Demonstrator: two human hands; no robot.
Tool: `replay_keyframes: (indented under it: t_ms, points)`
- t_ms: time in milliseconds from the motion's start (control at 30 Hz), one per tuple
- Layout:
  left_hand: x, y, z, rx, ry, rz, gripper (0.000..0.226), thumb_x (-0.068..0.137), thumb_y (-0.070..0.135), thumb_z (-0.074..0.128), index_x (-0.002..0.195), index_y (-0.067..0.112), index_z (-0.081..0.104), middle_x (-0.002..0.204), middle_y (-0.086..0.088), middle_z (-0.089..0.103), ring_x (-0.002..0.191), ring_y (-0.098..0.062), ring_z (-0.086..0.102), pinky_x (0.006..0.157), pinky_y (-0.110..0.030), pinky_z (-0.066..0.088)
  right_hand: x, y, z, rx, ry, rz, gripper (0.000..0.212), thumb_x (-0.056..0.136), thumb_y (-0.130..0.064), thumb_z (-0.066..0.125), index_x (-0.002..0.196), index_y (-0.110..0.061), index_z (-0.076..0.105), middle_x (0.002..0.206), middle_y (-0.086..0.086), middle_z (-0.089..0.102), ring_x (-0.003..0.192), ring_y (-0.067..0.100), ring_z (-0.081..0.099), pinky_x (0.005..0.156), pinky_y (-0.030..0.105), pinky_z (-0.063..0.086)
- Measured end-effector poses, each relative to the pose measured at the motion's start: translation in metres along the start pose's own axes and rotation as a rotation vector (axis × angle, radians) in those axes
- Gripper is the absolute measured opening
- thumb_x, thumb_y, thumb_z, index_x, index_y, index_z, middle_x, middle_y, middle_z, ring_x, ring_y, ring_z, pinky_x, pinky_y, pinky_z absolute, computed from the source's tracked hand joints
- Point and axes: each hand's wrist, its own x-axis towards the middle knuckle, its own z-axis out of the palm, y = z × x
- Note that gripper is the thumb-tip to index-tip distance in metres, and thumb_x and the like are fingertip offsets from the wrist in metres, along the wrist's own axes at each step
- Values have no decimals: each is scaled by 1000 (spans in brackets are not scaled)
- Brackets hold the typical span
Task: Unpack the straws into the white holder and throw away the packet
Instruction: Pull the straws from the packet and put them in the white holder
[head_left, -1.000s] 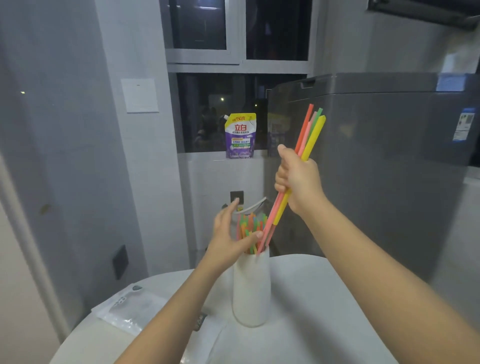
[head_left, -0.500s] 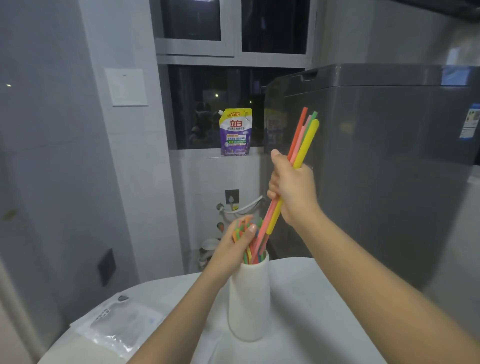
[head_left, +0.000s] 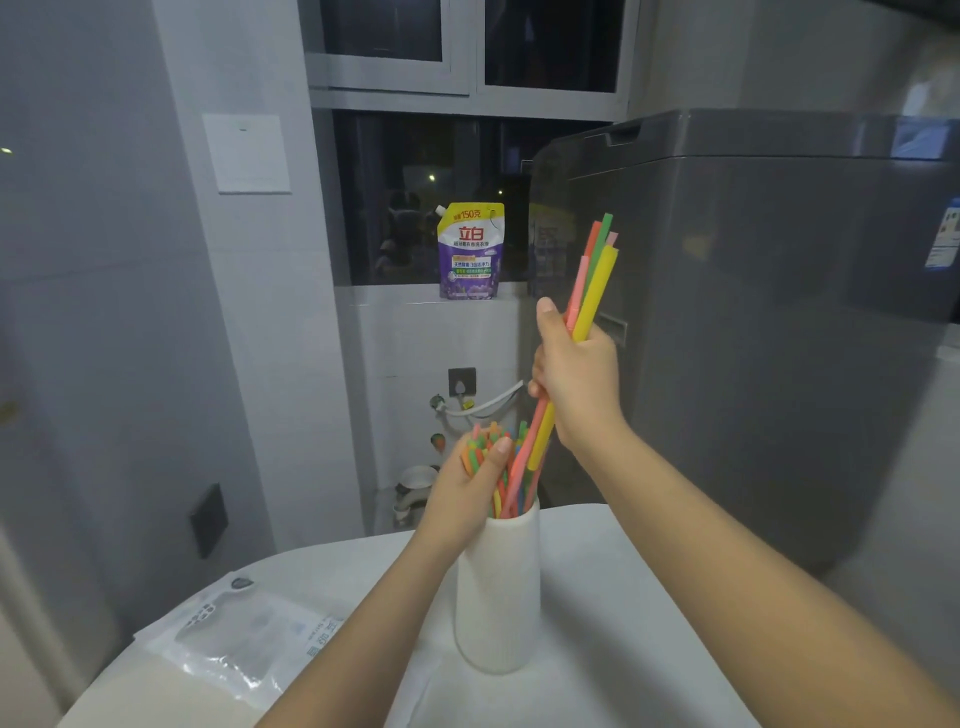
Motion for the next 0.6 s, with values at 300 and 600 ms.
replay_keyframes:
  t_ms: [300, 600]
  points:
    - [-4, 2, -6, -125, -104, -77, 46, 85, 51, 54, 124, 27, 57, 111, 7, 71, 101, -8, 68, 85, -22, 54, -20, 41, -4, -247, -79, -54, 40, 90, -42, 53, 60, -18, 45, 54, 1, 49, 48, 10, 51, 51, 22, 45]
    - [-9, -1, -10, 17, -155, -2, 45, 70, 33, 79, 109, 30, 57, 93, 14, 72, 87, 1, 68, 68, -11, 50, -24, 39, -1, -204, -111, -26, 34, 92, -48, 46, 67, -25, 47, 59, -8, 46, 47, -4, 48, 49, 14, 40]
